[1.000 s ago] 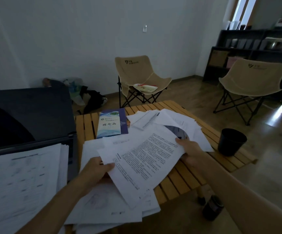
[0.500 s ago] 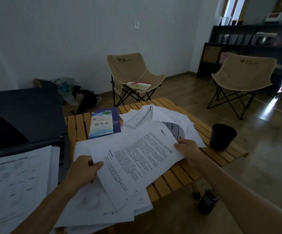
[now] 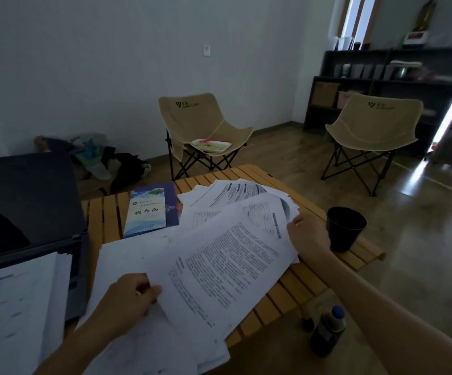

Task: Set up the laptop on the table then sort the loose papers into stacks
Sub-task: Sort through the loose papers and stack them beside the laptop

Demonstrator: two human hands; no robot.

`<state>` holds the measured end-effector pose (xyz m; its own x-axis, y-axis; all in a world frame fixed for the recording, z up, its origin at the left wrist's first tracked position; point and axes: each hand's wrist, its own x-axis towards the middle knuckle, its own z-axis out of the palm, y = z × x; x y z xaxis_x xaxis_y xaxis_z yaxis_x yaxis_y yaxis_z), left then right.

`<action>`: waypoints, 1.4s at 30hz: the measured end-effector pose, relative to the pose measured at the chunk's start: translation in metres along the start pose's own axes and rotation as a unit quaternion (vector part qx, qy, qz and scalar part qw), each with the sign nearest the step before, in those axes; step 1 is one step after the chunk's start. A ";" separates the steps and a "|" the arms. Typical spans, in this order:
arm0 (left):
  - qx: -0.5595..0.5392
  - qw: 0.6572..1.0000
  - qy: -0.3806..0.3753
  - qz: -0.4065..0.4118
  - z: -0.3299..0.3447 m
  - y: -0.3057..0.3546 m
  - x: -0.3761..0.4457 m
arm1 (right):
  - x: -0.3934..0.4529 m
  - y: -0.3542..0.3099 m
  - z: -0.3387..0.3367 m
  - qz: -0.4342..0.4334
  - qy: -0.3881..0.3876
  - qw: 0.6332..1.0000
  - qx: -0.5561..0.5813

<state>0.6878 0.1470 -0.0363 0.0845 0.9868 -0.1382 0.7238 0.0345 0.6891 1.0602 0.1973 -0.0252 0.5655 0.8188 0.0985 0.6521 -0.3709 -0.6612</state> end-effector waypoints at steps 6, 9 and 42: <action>0.052 0.998 -0.008 -0.042 0.006 -0.006 0.018 | 0.084 -0.020 0.019 0.017 -0.038 0.999 0.021; 0.039 0.998 -0.004 -0.051 0.008 -0.004 0.032 | 0.114 -0.014 0.028 0.073 -0.090 0.986 0.119; -0.355 0.882 0.249 0.186 -0.070 0.055 -0.075 | -0.143 -0.136 -0.079 -0.205 -0.353 0.808 0.424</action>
<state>0.6734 0.0863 0.0622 -0.2137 0.8916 0.3992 0.0845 -0.3902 0.9168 0.9307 0.0962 0.1096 -0.2355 0.9535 0.1878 -0.0385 0.1839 -0.9822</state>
